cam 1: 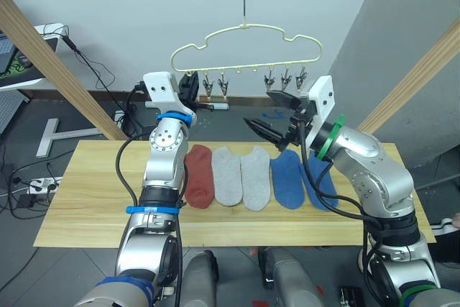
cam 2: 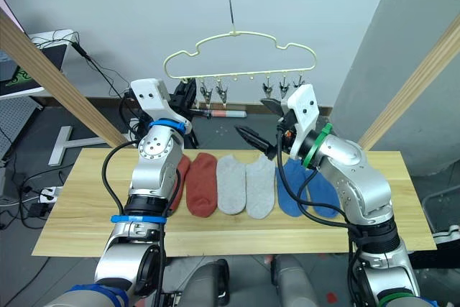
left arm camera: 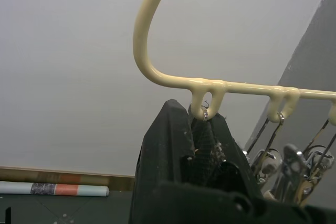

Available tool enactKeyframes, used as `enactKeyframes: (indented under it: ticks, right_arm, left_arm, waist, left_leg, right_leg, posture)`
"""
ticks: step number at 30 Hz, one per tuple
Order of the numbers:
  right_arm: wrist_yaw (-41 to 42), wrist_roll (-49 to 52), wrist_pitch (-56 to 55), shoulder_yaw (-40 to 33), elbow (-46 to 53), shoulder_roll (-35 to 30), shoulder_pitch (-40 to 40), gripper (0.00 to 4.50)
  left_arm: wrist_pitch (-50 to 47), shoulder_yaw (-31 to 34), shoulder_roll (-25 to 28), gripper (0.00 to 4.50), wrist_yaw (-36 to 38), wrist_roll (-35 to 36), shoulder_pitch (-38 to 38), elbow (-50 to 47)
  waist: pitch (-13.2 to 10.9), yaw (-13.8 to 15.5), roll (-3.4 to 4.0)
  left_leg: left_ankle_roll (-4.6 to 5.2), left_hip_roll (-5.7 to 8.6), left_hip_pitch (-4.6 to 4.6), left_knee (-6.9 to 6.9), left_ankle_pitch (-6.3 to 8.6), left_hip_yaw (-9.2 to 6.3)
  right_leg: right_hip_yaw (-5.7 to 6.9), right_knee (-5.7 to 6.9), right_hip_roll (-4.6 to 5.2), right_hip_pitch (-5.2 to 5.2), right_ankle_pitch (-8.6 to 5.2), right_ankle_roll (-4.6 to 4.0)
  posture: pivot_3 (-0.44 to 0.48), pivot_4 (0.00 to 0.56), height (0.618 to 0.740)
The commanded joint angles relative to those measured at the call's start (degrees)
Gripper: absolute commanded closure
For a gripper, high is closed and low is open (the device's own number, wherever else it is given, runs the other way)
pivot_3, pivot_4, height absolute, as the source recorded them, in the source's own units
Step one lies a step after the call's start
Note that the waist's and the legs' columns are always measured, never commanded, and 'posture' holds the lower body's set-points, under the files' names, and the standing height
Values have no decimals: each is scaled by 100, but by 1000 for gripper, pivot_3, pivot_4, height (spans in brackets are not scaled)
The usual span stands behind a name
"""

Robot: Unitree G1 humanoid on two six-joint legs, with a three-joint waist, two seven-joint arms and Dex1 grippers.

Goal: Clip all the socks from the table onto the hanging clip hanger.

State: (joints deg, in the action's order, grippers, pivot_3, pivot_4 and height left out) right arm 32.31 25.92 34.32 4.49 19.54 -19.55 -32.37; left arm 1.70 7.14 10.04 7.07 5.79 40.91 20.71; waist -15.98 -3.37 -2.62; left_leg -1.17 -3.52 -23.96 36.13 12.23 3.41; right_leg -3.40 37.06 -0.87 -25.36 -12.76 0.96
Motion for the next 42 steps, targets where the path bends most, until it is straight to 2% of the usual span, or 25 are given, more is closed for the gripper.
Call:
enactKeyframes:
  ticks: [1, 4, 8, 13, 18, 25, 33, 38, 40, 42]
  right_arm:
    - [-44, 71, -17, -56, 232, 48, -53, 0]
    - [-69, 55, -7, -44, 230, 68, 30, 0]
    - [-657, -417, 226, -111, -90, -56, 864, 0]
    - [-1006, -871, 162, -142, -273, -195, 1462, 0]
    - [-1448, -1416, -41, -345, -991, -326, 1989, 0]
    - [-1901, -1455, 114, -690, -2082, 91, 1769, 0]
    - [-2020, -1738, -539, -699, -3663, 365, 1170, 0]
    - [-1968, -1732, -544, -791, -4184, 427, 1027, 0]
    - [-1876, -1742, -510, -776, -4290, 424, 1046, 352]
    - [-1800, -1815, -546, -718, -4342, 383, 1095, 894]
  left_arm:
    - [24, 30, 82, 4481, 108, 68, 32, -239]
    - [-130, 15, 101, 4481, 138, 72, -8, -301]
    - [-752, 75, 139, 4481, 379, 375, -211, -674]
    - [-1346, 175, 222, 4481, 423, 605, -376, -1064]
    - [-1786, 227, 471, 4481, 511, 665, -635, -1444]
    - [-1880, 287, 558, 4481, 515, 758, -722, -1548]
    - [-1959, 282, 541, 4481, 471, 769, -767, -1642]
    - [-2017, 289, 546, 4481, 457, 777, -797, -1719]
    - [-2032, 293, 556, 4500, 450, 773, -813, -1743]
    - [-2055, 302, 572, 4500, 453, 776, -823, -1764]
  waist:
    - [0, 0, 0]
    - [0, 0, 0]
    - [1, 20, 0]
    - [1, -31, 2]
    - [1, -73, 2]
    - [1, -151, 3]
    - [0, -152, 4]
    - [1, -145, 4]
    - [1, -144, 4]
    - [1, -145, 4]
  left_leg:
    - [0, 0, 0, 0, 0, 0]
    - [0, 0, 0, -1, 0, 1]
    - [-1, -1, -2, -3, 0, -4]
    - [-4, 3, -1, -3, 0, 1]
    - [-5, -2, 11, -3, 0, 1]
    - [-5, 1, 15, -2, 0, 7]
    - [-5, 2, 14, -5, 0, 5]
    - [-4, 2, 16, -4, 0, 5]
    - [-4, 1, 16, -4, 0, 4]
    - [-4, 1, 18, -4, 0, 3]
  right_leg:
    - [0, 0, 0, 0, 0, 0]
    - [3, 0, 0, -1, 0, 0]
    - [6, -3, 4, 3, 0, 0]
    - [0, 3, 10, -9, -2, 5]
    - [-7, 7, 1, -5, 5, 16]
    - [-19, 9, 0, -6, 6, 17]
    - [-23, 6, -2, -7, 6, 17]
    - [-26, 5, -2, -3, 7, 18]
    - [-29, 5, -2, -1, 7, 18]
    - [-30, 5, -2, 2, 7, 18]
  posture:
    - [-121, 297, 740]
    - [-105, 288, 740]
    - [-89, 285, 740]
    - [-83, 283, 740]
    - [-74, 289, 740]
    - [-70, 291, 740]
    - [-62, 296, 740]
    - [-45, 303, 740]
    - [-45, 303, 740]
    - [-38, 304, 740]
